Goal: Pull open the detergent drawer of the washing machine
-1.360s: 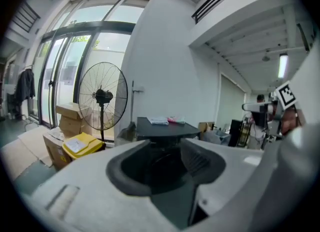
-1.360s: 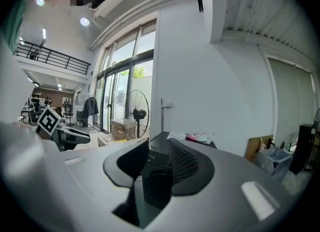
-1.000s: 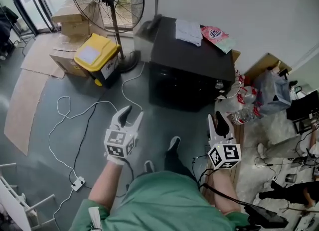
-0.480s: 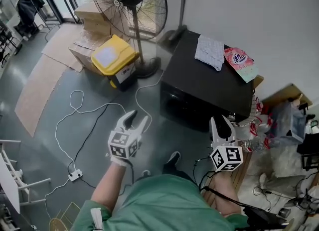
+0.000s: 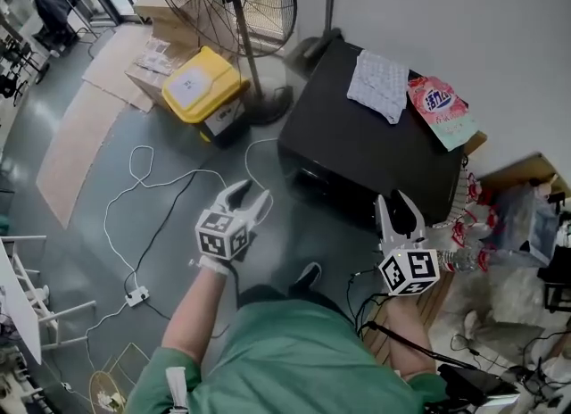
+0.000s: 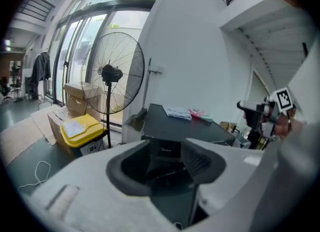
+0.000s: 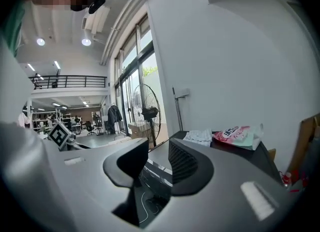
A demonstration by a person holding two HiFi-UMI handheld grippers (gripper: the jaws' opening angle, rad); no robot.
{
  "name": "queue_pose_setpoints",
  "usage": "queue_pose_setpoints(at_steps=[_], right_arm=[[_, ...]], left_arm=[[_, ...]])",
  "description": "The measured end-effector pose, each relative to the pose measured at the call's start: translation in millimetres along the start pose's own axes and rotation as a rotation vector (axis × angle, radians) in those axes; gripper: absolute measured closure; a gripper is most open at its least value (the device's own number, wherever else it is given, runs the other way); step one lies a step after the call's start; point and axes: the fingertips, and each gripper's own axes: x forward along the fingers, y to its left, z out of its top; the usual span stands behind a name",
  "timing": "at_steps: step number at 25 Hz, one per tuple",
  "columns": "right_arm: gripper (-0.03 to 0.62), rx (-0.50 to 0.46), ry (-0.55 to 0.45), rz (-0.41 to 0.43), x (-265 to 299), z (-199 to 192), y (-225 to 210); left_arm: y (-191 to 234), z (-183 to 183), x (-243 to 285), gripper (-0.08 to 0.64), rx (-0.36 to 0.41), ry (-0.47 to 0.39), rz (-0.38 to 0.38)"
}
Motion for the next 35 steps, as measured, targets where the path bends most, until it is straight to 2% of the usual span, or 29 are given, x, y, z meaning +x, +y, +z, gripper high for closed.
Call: queue_pose_setpoints(at_steps=[6, 12, 17, 21, 26, 30, 35], right_arm=[[0.476, 0.005, 0.007, -0.027, 3, -6, -9], [0.476, 0.009, 0.045, -0.161, -8, -12, -25], [0.476, 0.001, 0.076, -0.268, -19, -19, -28], [0.476, -0.017, 0.091, -0.345, -33, -21, -25], [0.476, -0.050, 0.118, -0.409, -45, -25, -17], [0.476, -0.046, 0.121, -0.441, -52, -28, -11], [0.476, -0.025, 0.124, -0.454, -56, -37, 4]], left_arm=[[-3, -18, 50, 0.347, 0.011, 0.056, -0.153], [-4, -52, 104, 0.329, -0.026, 0.148, -0.382], [8, -79, 143, 0.297, -0.108, 0.226, -0.513], [10, -101, 170, 0.281, -0.163, 0.290, -0.569], [10, -123, 196, 0.273, -0.204, 0.344, -0.594], [7, -128, 214, 0.270, -0.243, 0.342, -0.612], [3, -128, 222, 0.255, -0.313, 0.322, -0.669]])
